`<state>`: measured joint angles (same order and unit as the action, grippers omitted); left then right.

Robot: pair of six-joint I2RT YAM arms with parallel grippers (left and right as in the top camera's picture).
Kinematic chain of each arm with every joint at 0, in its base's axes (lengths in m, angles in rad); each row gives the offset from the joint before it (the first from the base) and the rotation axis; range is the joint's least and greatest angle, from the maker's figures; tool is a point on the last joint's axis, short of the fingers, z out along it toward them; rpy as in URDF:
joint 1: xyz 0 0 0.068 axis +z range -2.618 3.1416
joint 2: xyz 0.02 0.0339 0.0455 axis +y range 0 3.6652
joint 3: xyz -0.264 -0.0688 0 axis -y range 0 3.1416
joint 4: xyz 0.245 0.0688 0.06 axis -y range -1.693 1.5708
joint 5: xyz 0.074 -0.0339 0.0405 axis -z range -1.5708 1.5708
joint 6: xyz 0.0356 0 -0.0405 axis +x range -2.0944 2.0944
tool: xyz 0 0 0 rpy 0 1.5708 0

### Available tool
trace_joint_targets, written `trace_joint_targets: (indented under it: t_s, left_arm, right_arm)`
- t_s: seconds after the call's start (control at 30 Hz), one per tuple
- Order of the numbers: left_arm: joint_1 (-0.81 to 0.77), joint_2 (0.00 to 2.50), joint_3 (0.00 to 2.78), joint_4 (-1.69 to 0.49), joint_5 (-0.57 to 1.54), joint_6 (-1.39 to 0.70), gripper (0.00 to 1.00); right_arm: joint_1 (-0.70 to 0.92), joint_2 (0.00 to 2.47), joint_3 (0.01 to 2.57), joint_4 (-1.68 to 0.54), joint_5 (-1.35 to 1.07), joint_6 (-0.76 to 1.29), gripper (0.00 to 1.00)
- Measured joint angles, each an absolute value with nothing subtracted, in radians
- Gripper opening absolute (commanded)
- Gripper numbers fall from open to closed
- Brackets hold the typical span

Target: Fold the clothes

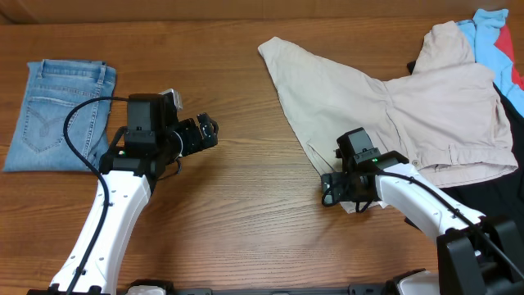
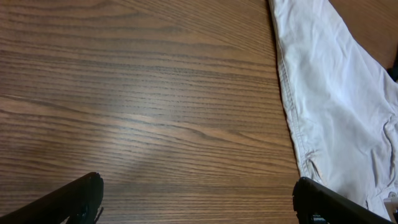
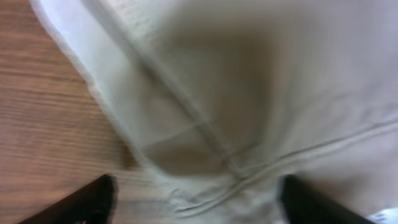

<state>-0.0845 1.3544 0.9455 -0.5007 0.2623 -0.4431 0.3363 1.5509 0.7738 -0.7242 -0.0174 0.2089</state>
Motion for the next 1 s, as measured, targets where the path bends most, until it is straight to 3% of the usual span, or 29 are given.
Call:
trace_joint_targets:
  t_s: [0.1, 0.23, 0.53, 0.77, 0.83, 0.93, 0.97, 1.0]
  left_arm:
    - [-0.084, 1.354, 0.945, -0.501, 0.263, -0.443, 1.0]
    - [-0.084, 1.354, 0.945, -0.501, 0.263, -0.443, 1.0]
    - [-0.078, 1.354, 0.945, -0.501, 0.262, -0.443, 1.0]
    - [-0.07, 1.354, 0.945, -0.493, 0.258, -0.442, 1.0]
    - [-0.07, 1.354, 0.945, -0.493, 0.254, -0.439, 1.0]
    - [-0.07, 1.354, 0.945, -0.493, 0.25, -0.438, 1.0]
    - [-0.07, 1.354, 0.945, -0.494, 0.25, -0.438, 1.0]
    - [-0.07, 1.354, 0.945, -0.497, 0.25, -0.438, 1.0]
  right_arm:
    - [0.334, 1.551, 0.763, -0.711, 0.015, 0.207, 0.25]
    - [0.333, 1.551, 0.76, -0.705, 0.035, 0.214, 0.06]
    - [0.35, 1.545, 0.766, -0.711, 0.028, 0.209, 0.04]
    - [0.528, 1.568, 0.966, -0.722, -0.045, 0.209, 0.04]
    - [0.583, 1.569, 1.066, -0.69, -0.057, 0.21, 0.34]
    - [0.649, 1.569, 1.174, -0.624, -0.074, 0.205, 0.6]
    - [0.672, 1.568, 1.209, -0.608, -0.082, 0.21, 0.74]
    - [0.681, 1.567, 1.222, -0.603, -0.089, 0.202, 0.8]
